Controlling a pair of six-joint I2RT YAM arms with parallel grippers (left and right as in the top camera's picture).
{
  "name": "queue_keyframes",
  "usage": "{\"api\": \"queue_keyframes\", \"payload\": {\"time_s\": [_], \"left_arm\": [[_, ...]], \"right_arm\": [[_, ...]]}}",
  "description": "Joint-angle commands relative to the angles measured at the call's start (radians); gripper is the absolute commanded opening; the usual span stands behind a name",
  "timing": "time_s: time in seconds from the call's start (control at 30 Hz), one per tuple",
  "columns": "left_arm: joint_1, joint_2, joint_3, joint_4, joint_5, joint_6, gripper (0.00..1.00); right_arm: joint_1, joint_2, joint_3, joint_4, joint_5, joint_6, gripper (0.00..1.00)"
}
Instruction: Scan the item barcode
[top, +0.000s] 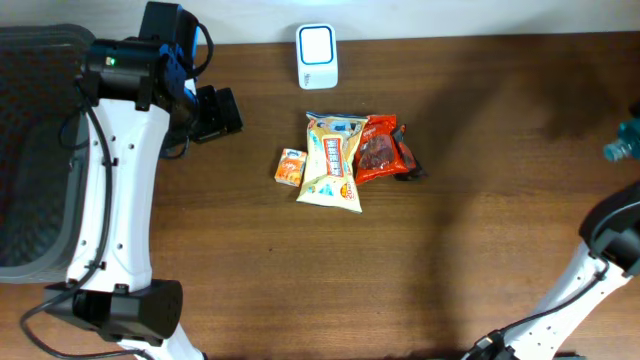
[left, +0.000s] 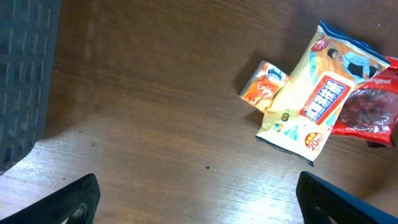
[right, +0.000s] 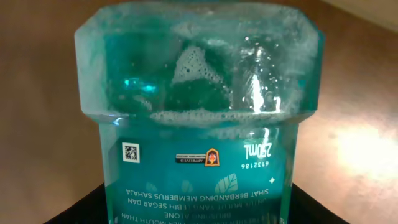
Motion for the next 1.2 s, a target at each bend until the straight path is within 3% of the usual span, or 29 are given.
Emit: {"api": "queue_keyframes", "payload": {"time_s": [0.0, 0.2, 0.23, 0.3, 0.33, 0.4, 0.5, 0.53, 0.6, 0.63, 0.67, 0.73, 0.77, 0.83, 0.87, 0.93, 1.0, 1.1, 1.17], "left_arm": [[0.002, -0.011, 0.007, 0.001, -0.004, -0.005, 0.99], [0.002, -0.011, 0.007, 0.001, -0.004, -0.005, 0.99], [0.002, -0.011, 0.007, 0.001, -0.004, -0.005, 0.99], [0.002, -0.011, 0.007, 0.001, -0.004, -0.005, 0.99], [0.002, -0.011, 0.007, 0.001, -0.004, -0.005, 0.99], [0.002, -0.011, 0.007, 0.001, -0.004, -0.005, 0.99], [0.002, -0.011, 0.007, 0.001, -0.004, -0.005, 0.99], [0.002, -0.011, 0.007, 0.001, -0.004, -0.005, 0.99], [0.002, -0.011, 0.007, 0.001, -0.004, -0.005, 0.99], [0.002, -0.011, 0.007, 0.001, -0.004, -0.005, 0.99], [0.002, -0.011, 0.007, 0.001, -0.004, -0.005, 0.99], [0.002, -0.011, 0.007, 0.001, -0.004, -0.005, 0.99], [0.002, -0.011, 0.007, 0.001, -0.004, -0.005, 0.99], [0.002, -0.011, 0.007, 0.001, -0.004, -0.005, 0.99], [0.002, -0.011, 0.007, 0.001, -0.004, -0.005, 0.99], [0.002, -0.011, 0.007, 0.001, -0.004, -0.005, 0.99], [0.002, -0.011, 0.007, 0.001, -0.004, -0.005, 0.99], [0.002, -0.011, 0.007, 0.001, -0.004, -0.005, 0.99], [0.002, -0.011, 0.007, 0.001, -0.004, -0.005, 0.99]], "right_arm": [[-0.100, -0.023, -0.172, 0.090, -0.034, 0.114, 0.62], [-0.205, -0.023, -0.319, 0.236, -0.093, 0.150, 0.63], [-0.209, -0.023, -0.319, 0.240, -0.093, 0.150, 0.67], [-0.214, -0.024, -0.317, 0.247, -0.101, 0.146, 0.89], [-0.215, -0.024, -0.310, 0.245, -0.106, 0.122, 0.92], [-0.215, -0.025, -0.219, 0.168, -0.105, 0.112, 0.99], [-0.212, -0.026, 0.063, -0.040, -0.144, 0.112, 0.99], [-0.212, -0.026, 0.166, -0.098, -0.234, 0.112, 0.99], [-0.206, -0.026, 0.311, -0.138, -0.611, -0.063, 0.99], [-0.177, -0.026, 0.319, -0.159, -0.832, -0.127, 0.99], [-0.145, -0.024, 0.316, -0.223, -0.879, -0.150, 0.99], [-0.010, -0.024, 0.278, -0.363, -0.849, -0.256, 0.98], [0.076, -0.024, 0.255, -0.406, -0.838, -0.327, 0.92], [0.336, -0.024, 0.182, -0.451, -0.804, -0.455, 0.89], [0.406, -0.024, 0.162, -0.450, -0.761, -0.455, 0.87], [0.614, -0.024, 0.119, -0.446, -0.550, -0.454, 0.71], [0.777, -0.023, 0.101, -0.443, -0.418, -0.453, 0.66], [0.949, -0.023, 0.084, -0.392, -0.411, -0.441, 0.65], [1.044, -0.023, 0.021, -0.308, -0.410, -0.357, 0.60]]}}
